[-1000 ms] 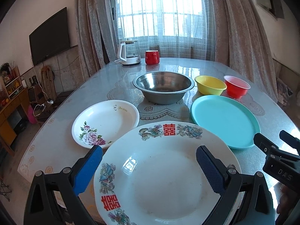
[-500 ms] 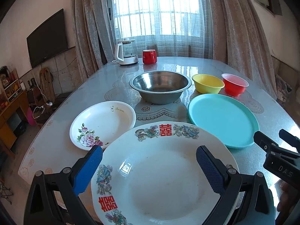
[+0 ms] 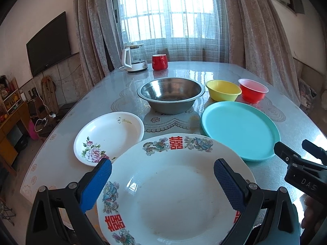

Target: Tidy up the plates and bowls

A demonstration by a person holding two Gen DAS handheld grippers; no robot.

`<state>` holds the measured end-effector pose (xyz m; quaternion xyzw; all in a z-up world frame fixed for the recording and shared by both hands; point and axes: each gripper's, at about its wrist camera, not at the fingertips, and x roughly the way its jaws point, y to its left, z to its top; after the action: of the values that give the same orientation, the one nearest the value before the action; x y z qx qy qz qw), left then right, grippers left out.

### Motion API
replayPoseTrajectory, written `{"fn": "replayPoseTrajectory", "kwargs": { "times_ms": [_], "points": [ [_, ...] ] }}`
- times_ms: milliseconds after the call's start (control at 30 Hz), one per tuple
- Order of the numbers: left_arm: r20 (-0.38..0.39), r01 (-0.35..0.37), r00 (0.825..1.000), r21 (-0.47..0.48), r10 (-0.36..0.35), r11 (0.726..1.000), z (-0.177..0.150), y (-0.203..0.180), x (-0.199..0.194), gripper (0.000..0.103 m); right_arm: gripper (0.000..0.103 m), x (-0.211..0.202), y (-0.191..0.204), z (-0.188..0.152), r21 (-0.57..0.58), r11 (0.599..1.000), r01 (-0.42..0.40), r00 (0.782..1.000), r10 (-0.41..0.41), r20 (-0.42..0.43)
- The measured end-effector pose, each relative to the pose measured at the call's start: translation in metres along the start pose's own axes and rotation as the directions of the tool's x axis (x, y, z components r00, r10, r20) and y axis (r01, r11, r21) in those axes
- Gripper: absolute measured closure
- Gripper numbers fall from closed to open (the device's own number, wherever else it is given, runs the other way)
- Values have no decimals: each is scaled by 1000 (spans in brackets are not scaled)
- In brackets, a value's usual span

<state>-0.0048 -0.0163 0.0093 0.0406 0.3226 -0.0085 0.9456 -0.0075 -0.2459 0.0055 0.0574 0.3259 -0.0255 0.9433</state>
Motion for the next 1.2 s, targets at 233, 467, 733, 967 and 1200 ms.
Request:
{"fn": "replayPoseTrajectory", "kwargs": {
  "times_ms": [233,467,733,967,1200],
  "points": [
    [-6,14,1000,14,-14,1000,3,-4,1,2,4,4,-6,0,18,1000,-7,1000,7,-11],
    [-57,90,994,0,-90,996,14,-2,12,3,4,13,-25,6,83,995,-60,997,64,-50],
    [-180,293,935,-90,-304,952,40,10,47,30,42,37,-58,18,193,972,-133,978,160,-131],
    [-277,380,863,-193,-422,905,66,6,80,57,57,67,-70,27,244,958,-150,956,204,-212],
    [-329,368,862,-120,-386,922,86,-24,106,75,71,78,-64,31,181,976,-118,959,159,-234]
  ]
}}
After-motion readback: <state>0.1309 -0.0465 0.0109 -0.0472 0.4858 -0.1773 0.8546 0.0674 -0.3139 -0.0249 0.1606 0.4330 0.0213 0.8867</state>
